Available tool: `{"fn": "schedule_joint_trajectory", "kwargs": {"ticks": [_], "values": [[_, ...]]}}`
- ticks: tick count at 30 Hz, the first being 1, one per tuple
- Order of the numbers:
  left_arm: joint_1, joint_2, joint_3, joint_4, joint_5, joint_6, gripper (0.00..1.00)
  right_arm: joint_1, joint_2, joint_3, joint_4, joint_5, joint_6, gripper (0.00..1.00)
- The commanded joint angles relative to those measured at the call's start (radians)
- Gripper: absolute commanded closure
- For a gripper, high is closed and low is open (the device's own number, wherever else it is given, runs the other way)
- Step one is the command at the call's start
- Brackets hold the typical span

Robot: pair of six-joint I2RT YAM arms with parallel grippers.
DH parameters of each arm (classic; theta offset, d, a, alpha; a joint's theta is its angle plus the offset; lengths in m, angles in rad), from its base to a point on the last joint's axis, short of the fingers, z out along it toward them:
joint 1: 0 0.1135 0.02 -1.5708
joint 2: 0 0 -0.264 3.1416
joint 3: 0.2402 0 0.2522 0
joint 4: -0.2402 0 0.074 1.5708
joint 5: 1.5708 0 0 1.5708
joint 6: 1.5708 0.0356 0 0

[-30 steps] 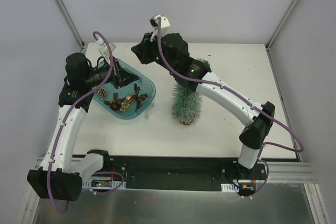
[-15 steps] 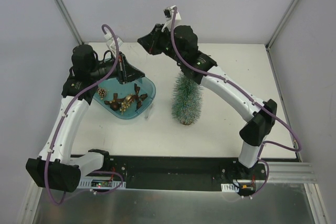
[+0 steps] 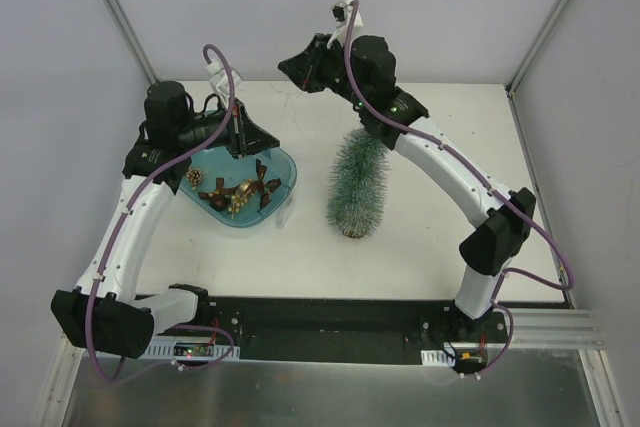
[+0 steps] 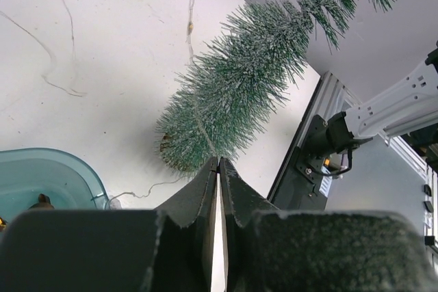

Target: Decorate the small christmas tree

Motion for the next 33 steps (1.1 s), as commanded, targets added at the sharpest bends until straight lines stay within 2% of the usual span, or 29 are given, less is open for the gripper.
{"fn": "schedule_joint_trajectory", "kwargs": {"ticks": [1, 4, 7, 20, 22, 25, 29, 33], "values": [[-0.008, -0.004, 0.049, 0.005, 0.006, 0.026, 0.97, 0.004, -0.044, 0.116, 0.012, -0.096, -0.031, 0.89], [-0.006, -0.002, 0.066, 0.005, 0.007, 0.02, 0.98, 0.003, -0.027, 0.189, -0.06, -0.114, -0.069, 0.89], [-0.006, -0.001, 0.081, 0.004, 0.009, 0.013, 0.98, -0.011, -0.042, 0.196, -0.083, -0.117, -0.093, 0.89], [-0.018, 0.053, 0.141, 0.005, 0.012, 0.004, 0.98, -0.204, -0.144, 0.033, -0.043, -0.124, -0.037, 0.89], [-0.031, 0.07, 0.158, -0.001, 0.007, 0.007, 0.98, -0.258, -0.159, 0.007, -0.043, -0.119, -0.028, 0.84], [-0.044, 0.091, 0.178, -0.007, 0.004, 0.012, 0.98, -0.37, -0.167, -0.051, 0.004, -0.148, 0.027, 0.67], [-0.047, 0.111, 0.189, -0.016, -0.003, 0.021, 0.98, -0.477, -0.151, -0.163, 0.049, -0.191, 0.093, 0.61], [-0.047, 0.106, 0.178, -0.056, -0.023, 0.059, 0.97, -0.516, -0.113, -0.289, 0.086, -0.2, 0.087, 0.57]]}}
